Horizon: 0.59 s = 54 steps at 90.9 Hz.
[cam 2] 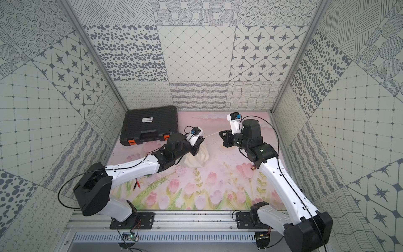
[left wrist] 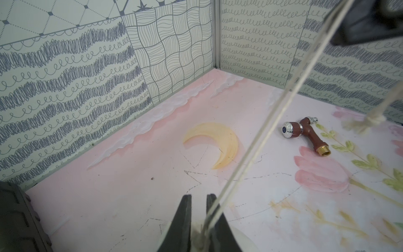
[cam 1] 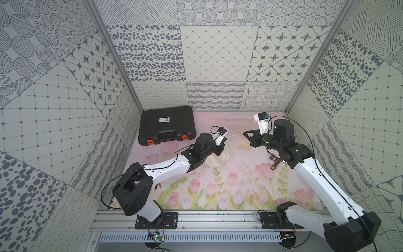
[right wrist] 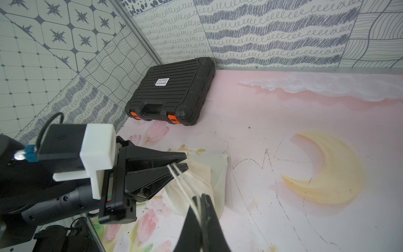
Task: Close the soil bag
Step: Frap the soil bag at the center of the board.
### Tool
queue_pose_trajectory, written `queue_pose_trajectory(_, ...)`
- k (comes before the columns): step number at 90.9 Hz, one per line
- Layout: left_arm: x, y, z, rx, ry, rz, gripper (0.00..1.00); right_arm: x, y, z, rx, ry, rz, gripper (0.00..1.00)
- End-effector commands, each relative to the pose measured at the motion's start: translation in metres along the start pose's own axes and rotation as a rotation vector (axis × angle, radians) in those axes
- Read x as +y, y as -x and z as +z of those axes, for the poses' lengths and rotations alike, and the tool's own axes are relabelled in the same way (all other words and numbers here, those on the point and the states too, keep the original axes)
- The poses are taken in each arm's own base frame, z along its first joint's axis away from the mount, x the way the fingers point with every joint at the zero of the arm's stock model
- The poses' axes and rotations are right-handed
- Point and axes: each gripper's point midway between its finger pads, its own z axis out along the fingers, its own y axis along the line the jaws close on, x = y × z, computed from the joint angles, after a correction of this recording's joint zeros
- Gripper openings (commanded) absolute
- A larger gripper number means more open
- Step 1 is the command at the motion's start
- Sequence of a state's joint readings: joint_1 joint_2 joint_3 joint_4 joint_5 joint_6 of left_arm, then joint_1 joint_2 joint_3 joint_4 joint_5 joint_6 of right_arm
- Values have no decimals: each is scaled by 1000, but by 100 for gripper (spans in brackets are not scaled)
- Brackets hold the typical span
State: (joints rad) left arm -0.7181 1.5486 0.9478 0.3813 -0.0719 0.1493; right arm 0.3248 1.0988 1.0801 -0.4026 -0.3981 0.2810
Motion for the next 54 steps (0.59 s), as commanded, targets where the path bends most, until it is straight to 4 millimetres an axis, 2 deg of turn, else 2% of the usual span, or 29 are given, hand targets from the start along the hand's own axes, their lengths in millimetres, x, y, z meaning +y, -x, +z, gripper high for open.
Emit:
queue_pose_trajectory(1,52,-178,-86,800,261,24,16,42,160,-102,-671,40,-159,0)
queue_pose_trajectory(15,13,-98,-69,478,55,-64,20,75,141,-69,-579,170,-202,0)
queue_pose_trajectory(23,4,-54,-68,319,-14,-99,23,89,134,-59,-540,217,-220,0)
queue_pose_trajectory(31,-5,-11,-70,160,-81,-113,27,94,128,-50,-513,235,-226,0)
queue_pose_trajectory(40,-2,23,-73,48,-84,-119,42,99,124,-47,-498,252,-236,0)
queue_pose_trajectory(54,-4,64,-70,-44,-125,-102,52,103,122,-47,-493,264,-246,0)
